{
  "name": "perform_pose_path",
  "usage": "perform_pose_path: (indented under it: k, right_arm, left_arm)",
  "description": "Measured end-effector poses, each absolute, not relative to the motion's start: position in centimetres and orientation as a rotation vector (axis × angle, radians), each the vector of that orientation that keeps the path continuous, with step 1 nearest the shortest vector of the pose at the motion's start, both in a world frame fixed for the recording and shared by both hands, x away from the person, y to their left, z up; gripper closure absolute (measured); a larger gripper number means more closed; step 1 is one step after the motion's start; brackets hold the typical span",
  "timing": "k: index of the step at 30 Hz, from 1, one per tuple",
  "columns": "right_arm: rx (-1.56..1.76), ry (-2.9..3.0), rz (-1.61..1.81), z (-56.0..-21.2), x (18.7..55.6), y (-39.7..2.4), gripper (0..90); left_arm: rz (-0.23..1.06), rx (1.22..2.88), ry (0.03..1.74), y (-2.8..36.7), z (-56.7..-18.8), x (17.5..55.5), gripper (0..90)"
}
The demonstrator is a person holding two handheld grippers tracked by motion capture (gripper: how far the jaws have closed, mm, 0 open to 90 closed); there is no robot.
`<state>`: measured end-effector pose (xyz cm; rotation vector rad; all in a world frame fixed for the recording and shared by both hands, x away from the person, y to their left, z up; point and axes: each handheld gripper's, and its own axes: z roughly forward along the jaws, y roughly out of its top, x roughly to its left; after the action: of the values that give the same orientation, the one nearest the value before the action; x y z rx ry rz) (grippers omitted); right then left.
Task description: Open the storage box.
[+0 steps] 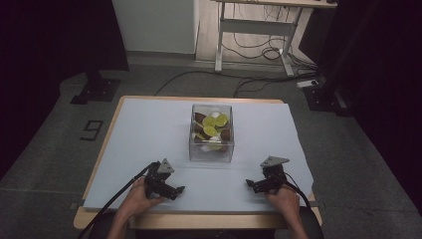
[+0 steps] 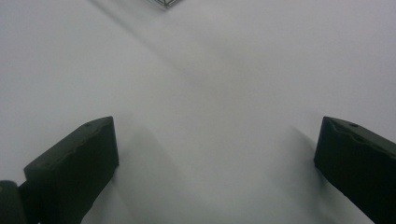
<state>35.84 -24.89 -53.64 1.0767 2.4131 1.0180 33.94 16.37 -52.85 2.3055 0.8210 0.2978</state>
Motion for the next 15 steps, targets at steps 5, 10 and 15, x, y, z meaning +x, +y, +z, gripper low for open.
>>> perform_pose_path:
  k: [5, 10, 15]
  right_arm:
    - [1.076, 2.414, 1.018, -53.64, 35.85, -24.87, 0.0]
    - [1.075, 2.416, 1.018, -53.62, 35.88, -24.88, 0.0]
    - [1.087, 2.424, 0.998, -53.49, 35.95, -24.74, 0.0]
  left_arm:
    - [0.3, 2.305, 0.821, 16.36, -52.87, 33.92, 0.0]
    - [0.302, 2.307, 0.819, 16.33, -52.86, 33.91, 0.0]
    - [0.303, 2.307, 0.82, 16.31, -52.86, 33.89, 0.0]
